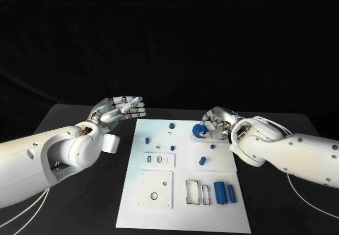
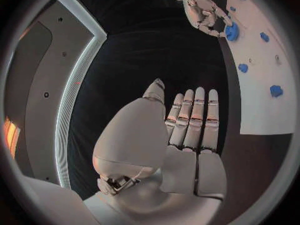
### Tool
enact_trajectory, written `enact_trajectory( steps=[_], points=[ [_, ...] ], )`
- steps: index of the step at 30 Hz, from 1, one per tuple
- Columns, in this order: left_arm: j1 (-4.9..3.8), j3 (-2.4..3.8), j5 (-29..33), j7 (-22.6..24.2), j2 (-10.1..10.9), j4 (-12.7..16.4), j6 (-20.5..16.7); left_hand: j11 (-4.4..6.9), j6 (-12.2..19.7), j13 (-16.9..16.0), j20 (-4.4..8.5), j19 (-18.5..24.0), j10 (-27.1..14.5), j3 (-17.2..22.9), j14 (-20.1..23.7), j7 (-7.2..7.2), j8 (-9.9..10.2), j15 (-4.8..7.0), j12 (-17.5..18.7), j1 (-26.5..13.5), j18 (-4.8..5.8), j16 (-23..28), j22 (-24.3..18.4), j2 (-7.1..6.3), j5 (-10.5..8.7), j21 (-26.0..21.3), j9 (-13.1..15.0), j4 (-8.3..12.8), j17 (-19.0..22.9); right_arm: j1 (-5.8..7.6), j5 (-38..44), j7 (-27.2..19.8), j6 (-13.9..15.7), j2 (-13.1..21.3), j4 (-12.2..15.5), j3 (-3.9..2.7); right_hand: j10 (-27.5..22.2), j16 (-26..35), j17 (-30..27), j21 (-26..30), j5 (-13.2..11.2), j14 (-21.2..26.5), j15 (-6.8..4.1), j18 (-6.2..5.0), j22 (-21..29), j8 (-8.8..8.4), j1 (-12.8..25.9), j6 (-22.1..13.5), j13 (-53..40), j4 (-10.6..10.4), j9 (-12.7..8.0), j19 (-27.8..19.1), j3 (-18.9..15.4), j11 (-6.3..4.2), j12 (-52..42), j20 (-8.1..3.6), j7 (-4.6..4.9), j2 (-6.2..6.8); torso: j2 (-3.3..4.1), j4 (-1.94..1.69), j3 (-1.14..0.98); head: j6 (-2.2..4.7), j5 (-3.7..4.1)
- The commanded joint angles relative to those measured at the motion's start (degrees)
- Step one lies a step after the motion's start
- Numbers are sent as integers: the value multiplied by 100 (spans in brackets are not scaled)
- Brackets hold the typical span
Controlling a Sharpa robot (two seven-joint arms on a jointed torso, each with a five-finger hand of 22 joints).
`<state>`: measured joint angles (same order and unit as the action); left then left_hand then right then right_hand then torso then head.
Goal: Assemble the parts on the task board
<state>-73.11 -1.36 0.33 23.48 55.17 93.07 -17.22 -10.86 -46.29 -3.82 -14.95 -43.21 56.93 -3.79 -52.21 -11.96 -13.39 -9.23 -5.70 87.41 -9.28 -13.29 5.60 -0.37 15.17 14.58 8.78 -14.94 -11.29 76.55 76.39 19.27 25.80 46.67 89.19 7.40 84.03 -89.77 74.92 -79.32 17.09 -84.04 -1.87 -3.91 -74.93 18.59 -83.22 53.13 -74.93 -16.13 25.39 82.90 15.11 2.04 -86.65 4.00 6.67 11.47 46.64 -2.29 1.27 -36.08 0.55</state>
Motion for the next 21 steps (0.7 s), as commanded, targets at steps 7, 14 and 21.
enact_trajectory(
  steps=[7,14,21],
  points=[
    [-5,4,12,39,-46,-3,118,-22,43,-4,-56,4,23,-24,40,-126,16,-4,18,-22,-108,24,-5,32,-20,-23,5,13,-9,61,1232,51,300,-234,315,-26,281,-23,1508,-33,26,-596,-32,58,-241,11,39,113,-1064,5,14,40,42,-47,-27,-2,-63,15,11,-13,8,29,-2],
    [-5,4,12,38,-58,15,125,-22,43,-4,-56,4,23,-24,40,-126,16,-4,18,-22,-108,24,-5,32,-20,-23,5,13,-9,45,1658,72,218,-649,159,-24,279,-23,1508,-37,12,-596,-34,59,-246,6,34,120,-1061,8,16,42,65,-49,-25,-4,-65,23,20,-18,12,37,-8],
    [-5,4,12,32,-67,29,132,-22,43,-4,-56,4,23,-24,40,-126,16,-4,18,-22,-108,24,-5,32,-20,-23,5,13,-9,-21,1765,59,167,-964,-64,-23,272,-23,1508,-35,1,-596,-36,59,-245,-1,29,121,-1051,10,16,40,85,-51,-17,-5,-66,29,25,-17,16,24,-18]
  ],
)
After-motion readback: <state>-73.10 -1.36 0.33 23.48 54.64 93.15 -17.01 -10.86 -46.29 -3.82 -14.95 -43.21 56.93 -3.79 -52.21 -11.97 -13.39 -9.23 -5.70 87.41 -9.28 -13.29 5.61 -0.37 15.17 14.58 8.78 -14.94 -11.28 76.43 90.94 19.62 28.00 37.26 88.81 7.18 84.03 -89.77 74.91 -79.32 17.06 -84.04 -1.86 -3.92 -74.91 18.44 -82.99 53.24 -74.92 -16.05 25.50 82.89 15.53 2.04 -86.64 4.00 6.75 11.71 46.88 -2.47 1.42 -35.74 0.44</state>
